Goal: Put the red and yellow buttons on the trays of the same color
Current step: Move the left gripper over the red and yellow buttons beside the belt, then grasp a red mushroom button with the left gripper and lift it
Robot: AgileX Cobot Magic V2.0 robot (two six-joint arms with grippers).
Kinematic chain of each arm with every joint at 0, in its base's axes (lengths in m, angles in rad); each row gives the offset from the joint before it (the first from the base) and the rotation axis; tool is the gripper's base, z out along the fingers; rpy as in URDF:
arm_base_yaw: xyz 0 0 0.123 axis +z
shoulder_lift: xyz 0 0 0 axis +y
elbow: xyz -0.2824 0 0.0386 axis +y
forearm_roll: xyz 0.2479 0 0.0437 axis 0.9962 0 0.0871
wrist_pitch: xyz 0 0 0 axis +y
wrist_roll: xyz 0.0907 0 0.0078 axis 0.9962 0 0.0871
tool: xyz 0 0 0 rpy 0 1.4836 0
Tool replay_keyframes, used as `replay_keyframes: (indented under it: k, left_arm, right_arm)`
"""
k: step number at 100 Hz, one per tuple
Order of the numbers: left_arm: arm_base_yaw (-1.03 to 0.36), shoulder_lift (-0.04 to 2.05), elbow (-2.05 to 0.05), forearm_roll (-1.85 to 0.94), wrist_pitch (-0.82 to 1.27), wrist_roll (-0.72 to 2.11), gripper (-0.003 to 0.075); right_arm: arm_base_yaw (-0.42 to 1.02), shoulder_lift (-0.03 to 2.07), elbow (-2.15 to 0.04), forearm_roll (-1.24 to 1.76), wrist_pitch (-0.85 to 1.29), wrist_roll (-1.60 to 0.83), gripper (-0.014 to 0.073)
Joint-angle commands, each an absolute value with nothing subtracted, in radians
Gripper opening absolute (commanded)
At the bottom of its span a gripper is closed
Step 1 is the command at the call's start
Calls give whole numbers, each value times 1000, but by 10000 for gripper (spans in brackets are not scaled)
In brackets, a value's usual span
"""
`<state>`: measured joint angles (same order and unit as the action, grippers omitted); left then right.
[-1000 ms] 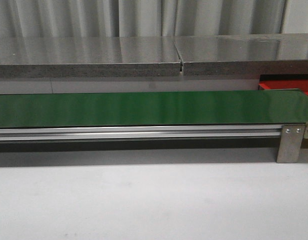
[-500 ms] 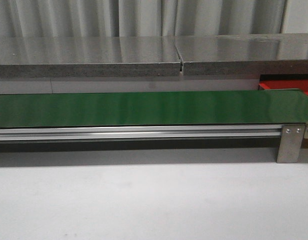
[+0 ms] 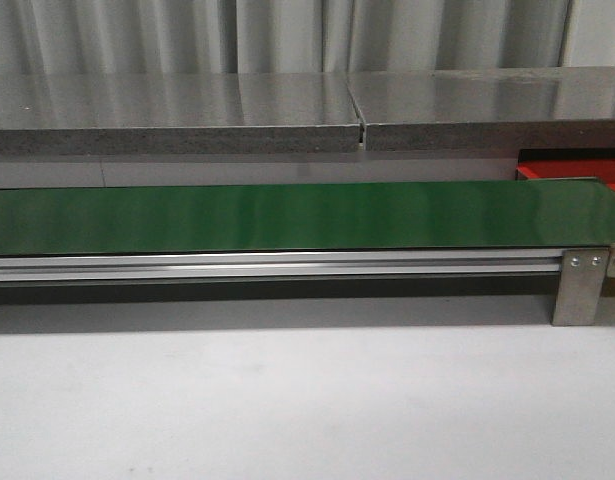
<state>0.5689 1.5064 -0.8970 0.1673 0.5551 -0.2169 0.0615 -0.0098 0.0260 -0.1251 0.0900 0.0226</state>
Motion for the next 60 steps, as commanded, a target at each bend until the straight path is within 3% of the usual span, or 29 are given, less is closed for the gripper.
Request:
replay_keyframes:
  k: [1,60]
  left_arm:
    - [571,1508,-936,174,491,-232,622]
    - [571,1689,-1031,148,446,-232,622]
  right_arm:
    - [64,-25,16,-138,10,23,-68]
    - [64,-25,16,-138,10,23,-68]
